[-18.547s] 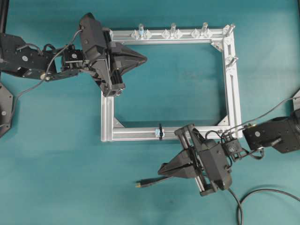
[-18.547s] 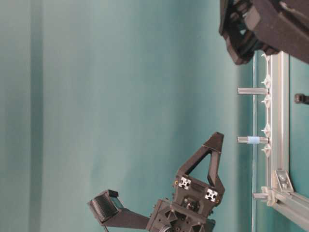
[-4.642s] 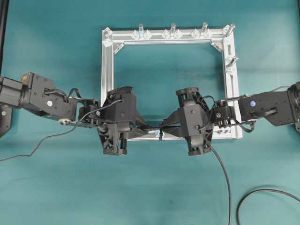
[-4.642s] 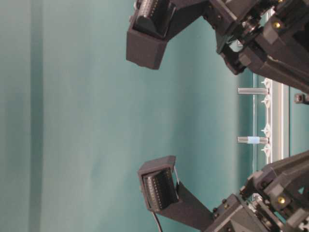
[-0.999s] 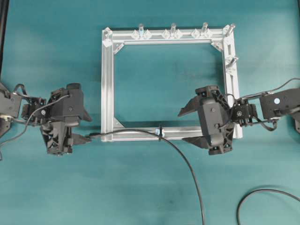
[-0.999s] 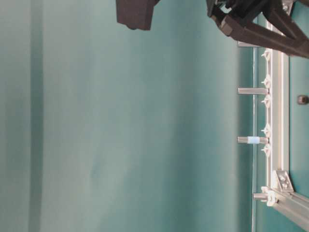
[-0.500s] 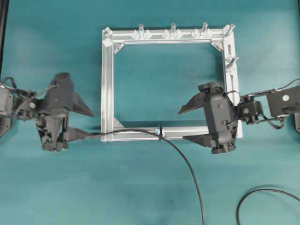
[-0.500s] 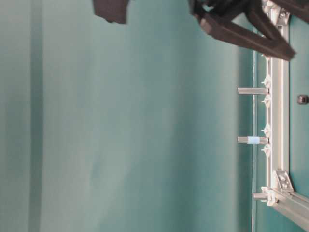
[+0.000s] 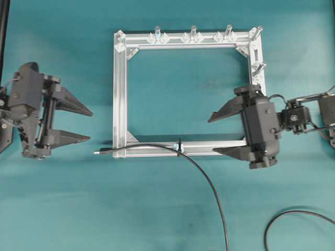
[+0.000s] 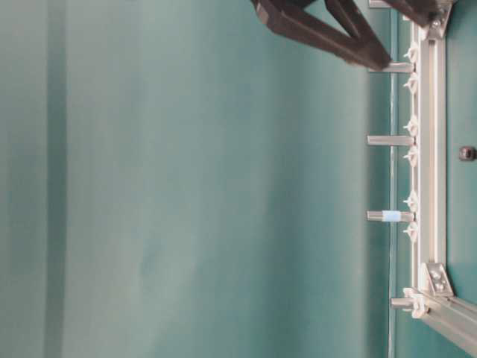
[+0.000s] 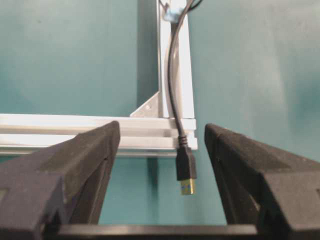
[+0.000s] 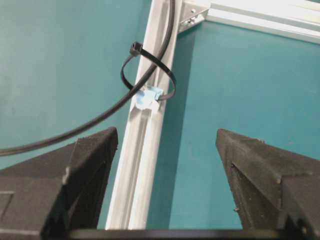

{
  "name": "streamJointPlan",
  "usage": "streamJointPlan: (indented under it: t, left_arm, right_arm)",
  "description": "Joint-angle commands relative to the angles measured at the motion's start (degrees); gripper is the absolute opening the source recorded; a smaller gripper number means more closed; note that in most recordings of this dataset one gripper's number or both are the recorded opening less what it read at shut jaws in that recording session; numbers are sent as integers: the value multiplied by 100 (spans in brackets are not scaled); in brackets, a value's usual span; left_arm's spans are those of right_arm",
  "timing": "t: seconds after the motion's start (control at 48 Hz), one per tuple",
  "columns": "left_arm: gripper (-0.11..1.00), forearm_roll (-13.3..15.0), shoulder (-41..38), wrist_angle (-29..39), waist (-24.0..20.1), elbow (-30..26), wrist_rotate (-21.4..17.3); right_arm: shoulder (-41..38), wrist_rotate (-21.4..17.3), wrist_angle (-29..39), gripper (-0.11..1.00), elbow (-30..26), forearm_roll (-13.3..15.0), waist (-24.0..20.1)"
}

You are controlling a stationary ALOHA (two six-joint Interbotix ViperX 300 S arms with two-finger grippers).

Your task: Insert the wire through the string loop located in the center.

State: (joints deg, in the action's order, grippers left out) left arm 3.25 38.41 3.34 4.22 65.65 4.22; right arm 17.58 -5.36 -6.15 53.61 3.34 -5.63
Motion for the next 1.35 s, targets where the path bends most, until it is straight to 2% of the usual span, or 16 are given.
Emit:
streamJointPlan:
  t: [0.0,0.187,0.396,0.541,0.645,0.749,0.958,1.332]
  left_arm:
    - [68,-18,237,-26,-79,35,-53]
    - [68,-18,694,-26,-114,193,-62]
    - [67,-18,1046,-26,-123,316,-79]
    - [67,-18,1107,-53,-149,334,-352]
    - [67,-18,1107,-62,-220,316,-606]
    - [65,-18,1107,-97,-316,343,-624]
    - [60,-9,1107,-237,-360,422,-615]
    - [60,9,1107,-352,-360,545,-598]
  right_arm:
    - [229,-9,-97,80,35,-9,-9]
    - [457,-9,-431,80,352,-9,18]
    - [536,-18,-1178,80,686,-9,105]
    - [536,-9,-1477,76,791,-26,220]
    - [536,-9,-1538,64,826,-26,281]
    - [536,-9,-1547,54,861,-26,281]
    - [536,-9,-1538,54,888,-35,281]
    - [536,-9,-1538,53,932,-26,281]
